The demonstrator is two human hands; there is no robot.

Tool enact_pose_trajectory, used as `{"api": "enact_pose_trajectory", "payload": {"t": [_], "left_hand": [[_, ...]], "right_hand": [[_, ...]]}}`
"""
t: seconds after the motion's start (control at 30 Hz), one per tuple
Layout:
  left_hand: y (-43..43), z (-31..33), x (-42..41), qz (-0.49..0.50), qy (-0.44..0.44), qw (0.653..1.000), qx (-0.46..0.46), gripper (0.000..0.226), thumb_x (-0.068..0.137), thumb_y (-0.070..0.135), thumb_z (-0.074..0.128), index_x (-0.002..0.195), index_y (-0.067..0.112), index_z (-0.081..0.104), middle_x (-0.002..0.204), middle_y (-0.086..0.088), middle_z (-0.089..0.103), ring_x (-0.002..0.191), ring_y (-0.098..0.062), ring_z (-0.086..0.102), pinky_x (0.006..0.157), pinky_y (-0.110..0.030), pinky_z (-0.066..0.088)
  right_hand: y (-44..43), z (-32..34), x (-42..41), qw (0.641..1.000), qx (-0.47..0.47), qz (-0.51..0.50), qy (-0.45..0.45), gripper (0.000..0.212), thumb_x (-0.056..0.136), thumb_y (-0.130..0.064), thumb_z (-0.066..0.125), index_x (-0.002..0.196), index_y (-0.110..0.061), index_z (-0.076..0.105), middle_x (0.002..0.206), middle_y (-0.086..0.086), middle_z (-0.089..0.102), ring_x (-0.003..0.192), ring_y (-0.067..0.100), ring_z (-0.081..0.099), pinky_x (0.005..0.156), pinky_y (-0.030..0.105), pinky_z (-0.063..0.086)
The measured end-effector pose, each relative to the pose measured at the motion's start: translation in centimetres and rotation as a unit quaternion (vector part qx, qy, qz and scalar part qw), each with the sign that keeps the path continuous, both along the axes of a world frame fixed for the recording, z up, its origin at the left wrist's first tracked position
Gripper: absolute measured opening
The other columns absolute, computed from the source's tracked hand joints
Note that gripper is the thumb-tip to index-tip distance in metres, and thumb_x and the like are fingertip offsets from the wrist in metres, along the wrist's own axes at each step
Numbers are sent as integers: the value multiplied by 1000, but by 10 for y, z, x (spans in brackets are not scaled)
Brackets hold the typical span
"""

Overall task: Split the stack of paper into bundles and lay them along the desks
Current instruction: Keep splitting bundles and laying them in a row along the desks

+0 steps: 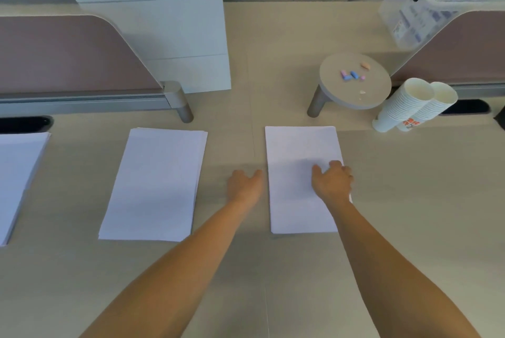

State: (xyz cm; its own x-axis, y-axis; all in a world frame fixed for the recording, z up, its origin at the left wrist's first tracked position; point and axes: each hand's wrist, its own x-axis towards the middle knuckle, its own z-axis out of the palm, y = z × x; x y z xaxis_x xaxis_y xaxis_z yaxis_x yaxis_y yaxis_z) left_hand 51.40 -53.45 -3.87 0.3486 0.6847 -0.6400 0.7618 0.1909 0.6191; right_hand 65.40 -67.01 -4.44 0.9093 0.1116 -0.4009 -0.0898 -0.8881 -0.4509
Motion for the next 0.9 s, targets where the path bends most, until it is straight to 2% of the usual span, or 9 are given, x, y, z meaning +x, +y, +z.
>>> {"api": "enact_pose_trajectory", "payload": {"t": [0.13,0.2,0.23,0.33,0.47,0.57,0.7,0.8,0.9], "left_hand": [[72,-7,-62,41,35,996,75,59,88,50,49,134,14,50,136,-12,51,120,-33,53,99,-42,47],[109,-11,-97,86,56,989,103,55,89,49,49,132,16,52,136,-12,51,120,-35,53,100,-45,46],[127,-15,-116,97,75,985,120,54,89,49,49,132,16,53,136,-13,50,122,-36,51,101,-46,45],[175,-25,-163,105,131,972,166,56,87,48,50,131,14,51,136,-17,48,127,-37,43,105,-46,39],[221,-31,-194,72,151,969,181,47,87,41,42,117,12,63,125,-19,59,120,-38,47,100,-42,38],[240,-32,-200,57,89,985,136,36,89,36,45,98,10,68,110,-18,67,101,-37,61,80,-36,45],[242,-27,-195,56,69,995,35,44,82,46,53,95,5,62,102,-12,65,89,-33,64,67,-31,44],[262,-23,-188,35,58,995,72,51,77,54,48,97,10,66,99,-9,66,92,-32,65,70,-30,45],[280,-25,-172,32,-11,996,84,35,81,44,50,94,17,68,90,-2,67,90,-28,65,57,-24,41]], "right_hand": [[73,10,-49,989,115,70,61,51,94,-41,52,132,-8,50,126,12,56,117,32,55,89,32,44],[110,8,-78,980,147,81,111,28,89,-41,52,99,-16,60,101,7,58,95,26,58,79,28,40],[127,4,-94,976,156,90,125,24,87,-41,52,77,-20,54,87,5,54,83,24,55,74,28,39],[172,-6,-139,967,160,101,171,40,88,-38,56,56,-18,43,60,4,48,61,24,49,66,33,40],[207,-19,-174,965,153,87,194,33,85,-41,59,81,-10,70,87,14,71,89,33,69,83,42,56],[230,-20,-191,978,113,66,162,39,90,-37,56,101,-2,70,100,15,69,93,33,66,80,33,52],[240,-17,-191,984,69,64,153,47,90,-39,53,110,1,67,111,17,69,102,36,65,85,36,52],[247,-17,-174,988,51,49,140,49,89,-41,51,110,0,67,111,17,69,105,36,64,90,39,53],[259,-22,-157,989,70,49,122,47,85,-42,54,104,-2,70,109,18,70,101,35,66,89,41,55]]}}
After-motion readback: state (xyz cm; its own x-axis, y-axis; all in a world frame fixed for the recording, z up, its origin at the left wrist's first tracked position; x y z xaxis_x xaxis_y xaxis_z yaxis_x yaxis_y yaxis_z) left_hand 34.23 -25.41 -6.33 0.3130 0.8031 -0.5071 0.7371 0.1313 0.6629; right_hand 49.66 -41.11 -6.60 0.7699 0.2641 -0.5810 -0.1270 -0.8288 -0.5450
